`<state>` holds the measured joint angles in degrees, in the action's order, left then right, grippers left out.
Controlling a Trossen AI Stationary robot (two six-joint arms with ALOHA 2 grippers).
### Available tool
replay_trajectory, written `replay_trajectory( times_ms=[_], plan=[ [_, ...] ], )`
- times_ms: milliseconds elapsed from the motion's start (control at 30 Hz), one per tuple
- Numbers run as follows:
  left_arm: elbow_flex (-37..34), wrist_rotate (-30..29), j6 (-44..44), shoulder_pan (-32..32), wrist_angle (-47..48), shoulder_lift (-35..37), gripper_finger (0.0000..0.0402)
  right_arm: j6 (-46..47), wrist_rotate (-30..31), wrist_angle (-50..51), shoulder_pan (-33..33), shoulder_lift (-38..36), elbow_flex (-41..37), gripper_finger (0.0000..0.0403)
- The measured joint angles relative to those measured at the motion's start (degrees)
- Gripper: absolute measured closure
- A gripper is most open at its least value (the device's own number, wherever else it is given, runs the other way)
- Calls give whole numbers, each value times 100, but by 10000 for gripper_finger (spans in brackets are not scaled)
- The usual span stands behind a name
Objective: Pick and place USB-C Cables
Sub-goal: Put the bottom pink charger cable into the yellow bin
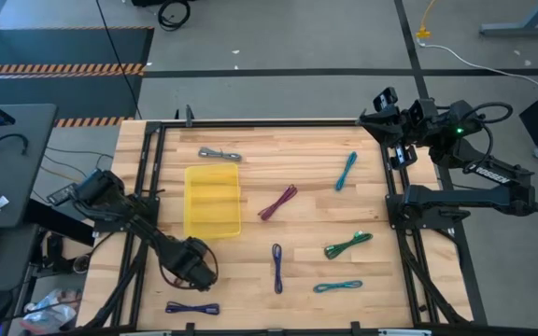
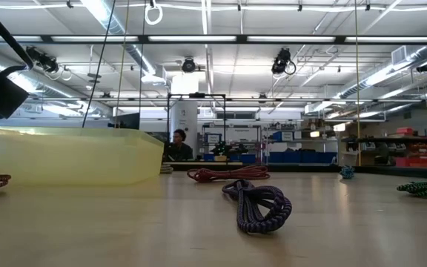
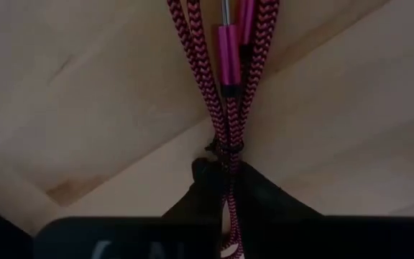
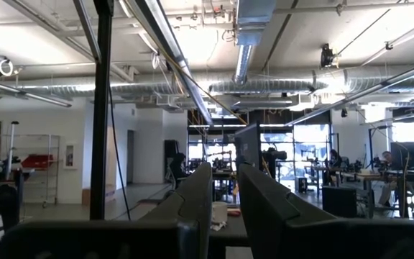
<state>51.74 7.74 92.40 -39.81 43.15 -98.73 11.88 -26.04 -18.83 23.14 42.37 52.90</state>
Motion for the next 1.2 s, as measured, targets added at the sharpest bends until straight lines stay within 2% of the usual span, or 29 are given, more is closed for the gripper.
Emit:
replay_trajectory(
  times_ms=[100, 200, 267, 367, 500, 600, 733, 867, 967, 1033, 1200],
  plan=[
    [84, -128, 15, 75, -67, 295, 383, -2, -1, 2, -1, 0, 0, 328],
    [470, -488, -2, 229, -203, 895, 384, -3, 0, 2, -1, 0, 0, 327],
    [672, -1059, -74, 270, -44, 1285, 384, -6, 0, 1, -2, -1, 0, 327],
    [1120, -2220, -315, 349, 136, 1856, 384, -7, 0, 3, -2, 0, 0, 328],
    [1794, -4037, -686, 488, 1156, 2400, 385, -4, 0, 7, -2, 0, 0, 329],
    [2264, -4717, -585, 794, 2319, 2576, 385, -4, 0, 5, -2, -2, 0, 329],
    [2527, -4471, -910, 1474, 3445, 2535, 385, -4, 0, 19, -1, -2, -1, 329],
    [2529, -4336, -1110, 2285, 3609, 2462, 385, -4, 100, 90, -2, -2, -2, 329],
    [2548, -3928, -1320, 2846, 3446, 2316, 385, -4, 162, 170, 0, 0, -2, 329],
    [2532, -3502, -1444, 3081, 3485, 2166, 385, -4, 192, 211, -2, 0, -2, 329],
    [2540, -3220, -1378, 3405, 3416, 1694, 385, 13, 243, 312, 0, 0, -2, 329]
  ],
)
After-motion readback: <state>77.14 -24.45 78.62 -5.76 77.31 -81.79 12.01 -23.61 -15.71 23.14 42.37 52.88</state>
